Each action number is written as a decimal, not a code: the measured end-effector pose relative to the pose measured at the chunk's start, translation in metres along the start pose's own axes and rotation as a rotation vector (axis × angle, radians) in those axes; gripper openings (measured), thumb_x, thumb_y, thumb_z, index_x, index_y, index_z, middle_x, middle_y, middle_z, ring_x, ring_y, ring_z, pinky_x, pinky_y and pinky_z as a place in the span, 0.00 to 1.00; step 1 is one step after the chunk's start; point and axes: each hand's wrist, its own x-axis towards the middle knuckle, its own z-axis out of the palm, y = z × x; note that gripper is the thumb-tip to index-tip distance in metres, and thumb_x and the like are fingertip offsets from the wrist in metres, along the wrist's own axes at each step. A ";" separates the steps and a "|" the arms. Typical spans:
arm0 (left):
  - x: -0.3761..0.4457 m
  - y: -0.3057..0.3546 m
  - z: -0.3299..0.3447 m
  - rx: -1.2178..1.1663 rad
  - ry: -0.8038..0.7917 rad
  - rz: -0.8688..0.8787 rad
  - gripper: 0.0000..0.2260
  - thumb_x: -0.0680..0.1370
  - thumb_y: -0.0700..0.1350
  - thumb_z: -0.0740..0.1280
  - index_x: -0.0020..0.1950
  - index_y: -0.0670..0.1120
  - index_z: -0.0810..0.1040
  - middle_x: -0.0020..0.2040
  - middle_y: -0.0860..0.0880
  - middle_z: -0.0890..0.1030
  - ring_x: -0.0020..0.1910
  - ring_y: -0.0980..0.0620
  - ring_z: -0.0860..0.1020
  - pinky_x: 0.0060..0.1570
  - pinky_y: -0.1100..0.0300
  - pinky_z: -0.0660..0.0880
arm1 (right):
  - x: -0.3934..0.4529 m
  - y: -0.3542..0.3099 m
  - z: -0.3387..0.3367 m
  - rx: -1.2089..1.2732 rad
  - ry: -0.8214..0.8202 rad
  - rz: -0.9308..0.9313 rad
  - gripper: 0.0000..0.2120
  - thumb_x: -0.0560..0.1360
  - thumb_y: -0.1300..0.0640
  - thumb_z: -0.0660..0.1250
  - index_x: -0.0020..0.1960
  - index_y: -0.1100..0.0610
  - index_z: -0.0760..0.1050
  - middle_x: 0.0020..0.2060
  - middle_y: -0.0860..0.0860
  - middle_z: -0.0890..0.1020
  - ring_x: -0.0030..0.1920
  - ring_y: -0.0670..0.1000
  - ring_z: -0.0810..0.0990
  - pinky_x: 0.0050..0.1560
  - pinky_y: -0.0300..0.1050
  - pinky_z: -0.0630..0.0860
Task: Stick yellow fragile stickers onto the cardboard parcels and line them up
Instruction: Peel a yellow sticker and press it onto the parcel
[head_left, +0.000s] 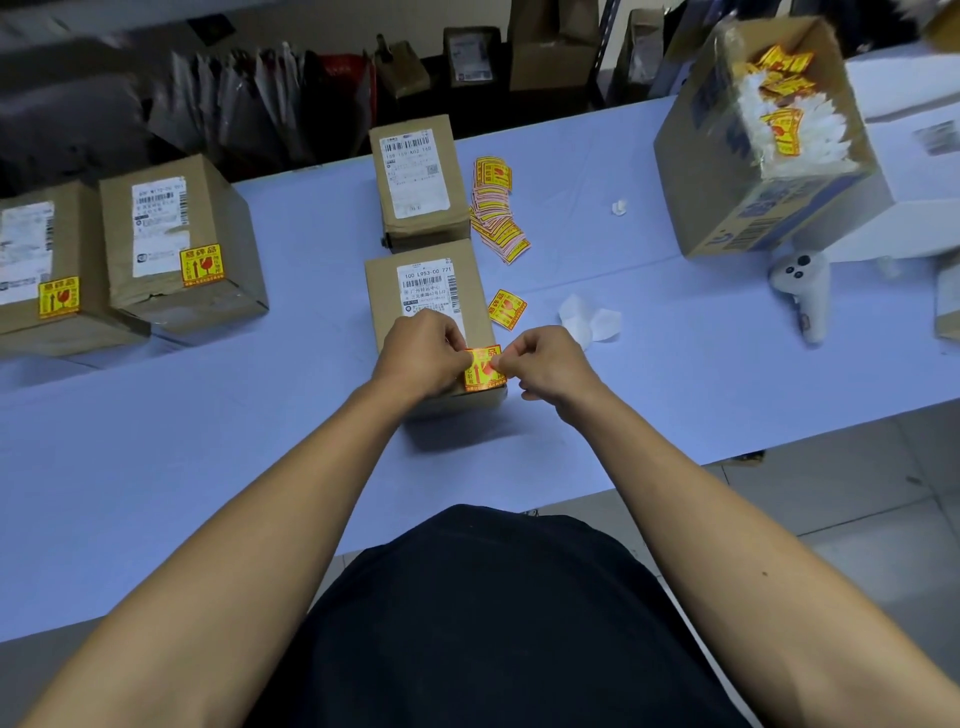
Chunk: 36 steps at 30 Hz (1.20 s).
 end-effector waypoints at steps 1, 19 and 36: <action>-0.001 0.001 0.000 0.017 0.016 0.001 0.01 0.72 0.43 0.72 0.42 0.47 0.82 0.43 0.46 0.84 0.47 0.47 0.80 0.39 0.59 0.72 | 0.000 0.000 0.000 -0.019 0.011 -0.014 0.08 0.73 0.55 0.74 0.38 0.57 0.79 0.36 0.52 0.81 0.38 0.50 0.79 0.35 0.45 0.79; -0.020 -0.062 0.026 0.286 0.026 0.130 0.31 0.80 0.64 0.53 0.81 0.56 0.48 0.81 0.48 0.41 0.79 0.44 0.38 0.74 0.36 0.46 | -0.001 0.021 0.027 -0.033 -0.124 -0.180 0.30 0.77 0.38 0.65 0.76 0.43 0.62 0.64 0.45 0.78 0.63 0.49 0.77 0.62 0.44 0.72; 0.021 -0.061 0.013 -0.881 0.124 -0.398 0.36 0.73 0.64 0.65 0.78 0.54 0.61 0.72 0.52 0.73 0.66 0.50 0.75 0.68 0.48 0.71 | 0.045 -0.021 0.030 0.274 -0.161 0.015 0.42 0.74 0.32 0.62 0.80 0.51 0.54 0.75 0.47 0.66 0.70 0.50 0.72 0.69 0.50 0.70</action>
